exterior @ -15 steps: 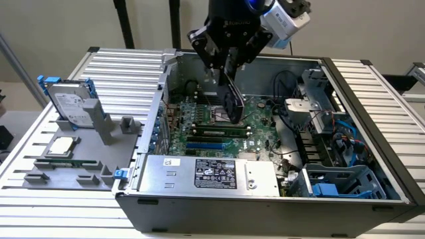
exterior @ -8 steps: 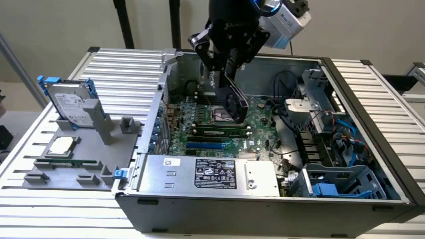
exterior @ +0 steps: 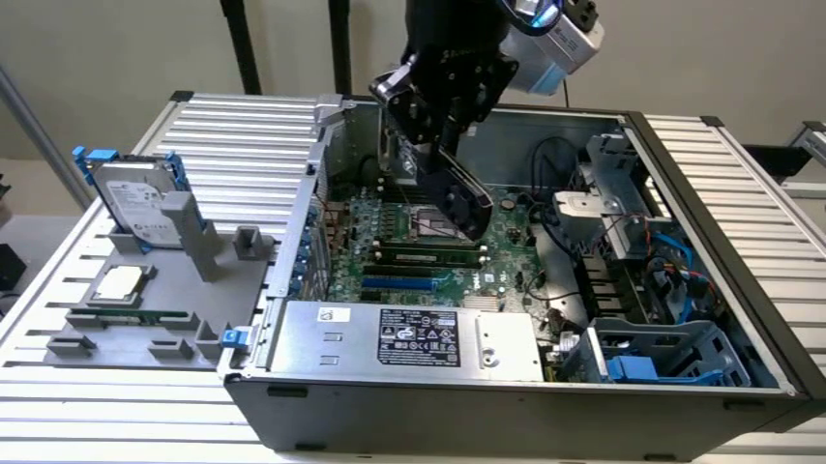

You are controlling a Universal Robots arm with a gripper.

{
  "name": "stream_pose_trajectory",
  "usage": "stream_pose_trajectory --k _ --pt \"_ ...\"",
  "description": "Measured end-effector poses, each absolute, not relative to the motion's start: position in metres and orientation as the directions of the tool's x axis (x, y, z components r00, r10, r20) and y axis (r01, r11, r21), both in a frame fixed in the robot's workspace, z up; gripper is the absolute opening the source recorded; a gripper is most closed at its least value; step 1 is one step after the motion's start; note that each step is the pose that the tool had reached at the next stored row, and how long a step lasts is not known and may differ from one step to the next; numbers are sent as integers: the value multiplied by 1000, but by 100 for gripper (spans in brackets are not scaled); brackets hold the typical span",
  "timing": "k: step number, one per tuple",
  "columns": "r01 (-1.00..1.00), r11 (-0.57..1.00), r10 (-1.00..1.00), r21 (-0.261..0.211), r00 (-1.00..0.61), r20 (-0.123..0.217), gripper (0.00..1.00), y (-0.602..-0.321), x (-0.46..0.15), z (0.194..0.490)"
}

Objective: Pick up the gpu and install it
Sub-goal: 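Insert the gpu into the slot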

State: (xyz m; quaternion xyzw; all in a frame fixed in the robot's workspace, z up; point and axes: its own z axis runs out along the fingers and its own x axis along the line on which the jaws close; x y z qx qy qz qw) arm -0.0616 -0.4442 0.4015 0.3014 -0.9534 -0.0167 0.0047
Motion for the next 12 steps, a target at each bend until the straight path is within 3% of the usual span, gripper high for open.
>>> stream_pose_trajectory --k 12 --pt "-738 674 -738 29 -675 -7 0 -444 -62 396"
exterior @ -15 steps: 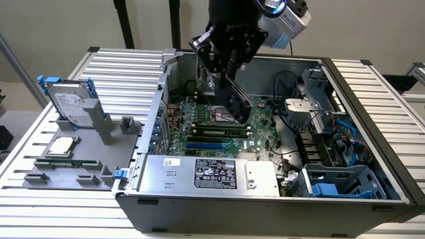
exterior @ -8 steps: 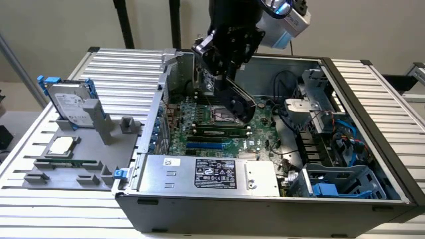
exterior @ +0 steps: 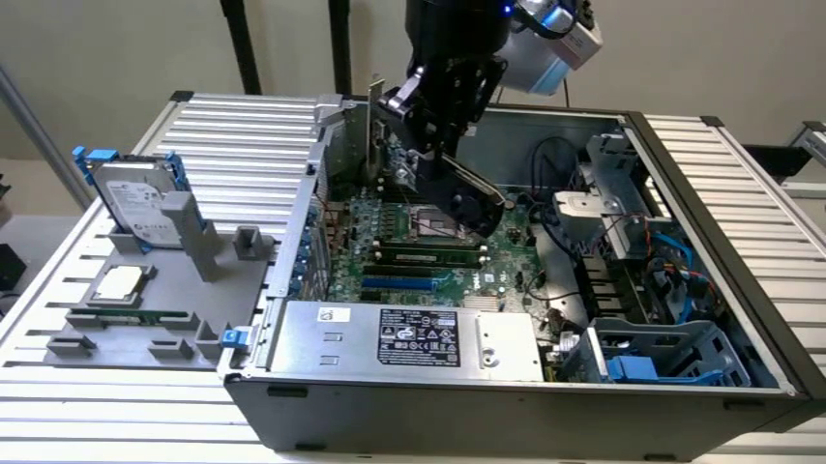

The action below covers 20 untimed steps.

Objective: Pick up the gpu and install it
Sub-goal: 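Insert the gpu into the slot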

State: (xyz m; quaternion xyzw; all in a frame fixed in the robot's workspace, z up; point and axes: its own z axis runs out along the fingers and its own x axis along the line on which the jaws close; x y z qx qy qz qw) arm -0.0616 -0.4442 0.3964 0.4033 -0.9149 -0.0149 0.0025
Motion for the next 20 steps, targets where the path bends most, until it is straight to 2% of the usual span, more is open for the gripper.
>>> stream_pose_trajectory --k 20 --pt "-936 351 -936 16 -352 -16 0 -444 -62 376"
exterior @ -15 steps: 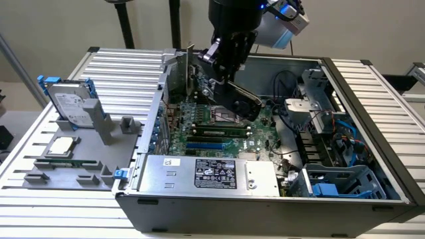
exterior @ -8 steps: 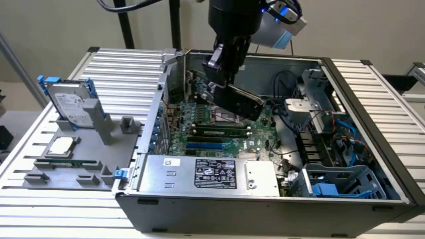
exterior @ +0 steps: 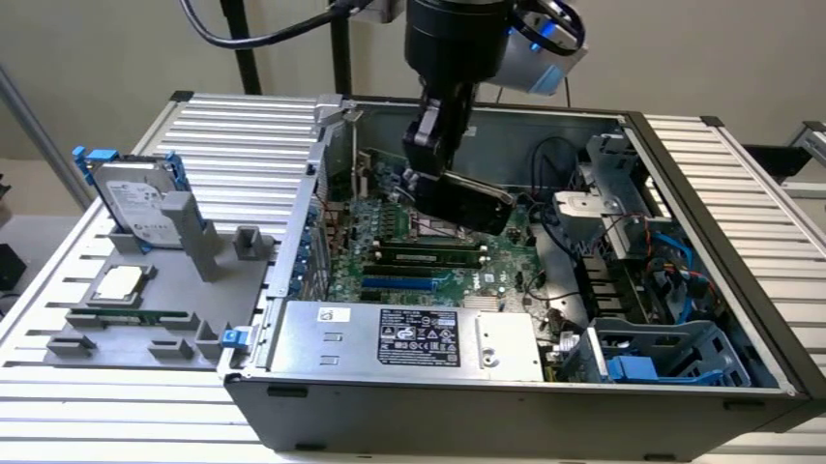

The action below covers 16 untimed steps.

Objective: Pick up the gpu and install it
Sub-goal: 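Insert the gpu into the slot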

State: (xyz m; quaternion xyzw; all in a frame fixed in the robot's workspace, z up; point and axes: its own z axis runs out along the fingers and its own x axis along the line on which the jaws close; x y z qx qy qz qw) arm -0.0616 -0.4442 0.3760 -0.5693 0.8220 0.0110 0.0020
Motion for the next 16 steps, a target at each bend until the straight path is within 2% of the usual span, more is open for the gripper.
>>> stream_pose_trajectory --k 8,16 --pt "-977 212 -977 13 -212 -17 0 -444 -62 366" --pt "-998 61 -997 14 -62 -38 0 -444 -63 357"
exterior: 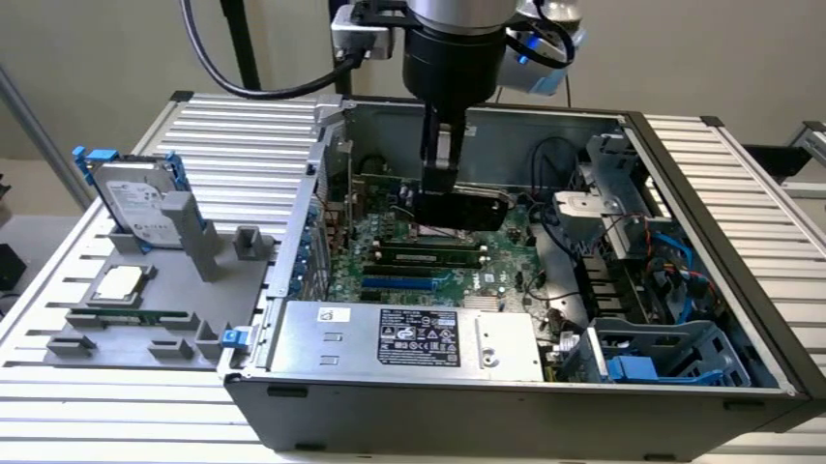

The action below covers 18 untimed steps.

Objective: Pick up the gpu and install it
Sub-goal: 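Insert the gpu into the slot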

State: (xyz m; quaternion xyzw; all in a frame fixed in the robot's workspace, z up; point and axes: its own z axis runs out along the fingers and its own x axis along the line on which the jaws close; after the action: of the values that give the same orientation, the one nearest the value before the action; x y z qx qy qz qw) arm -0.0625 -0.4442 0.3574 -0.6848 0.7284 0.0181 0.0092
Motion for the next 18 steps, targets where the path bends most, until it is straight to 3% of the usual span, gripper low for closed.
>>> stream_pose_trajectory --k 9,18 --pt "-999 35 -997 15 -36 -61 0 -455 -63 346" --pt "-999 39 -997 14 -39 -63 0 -459 -72 330"
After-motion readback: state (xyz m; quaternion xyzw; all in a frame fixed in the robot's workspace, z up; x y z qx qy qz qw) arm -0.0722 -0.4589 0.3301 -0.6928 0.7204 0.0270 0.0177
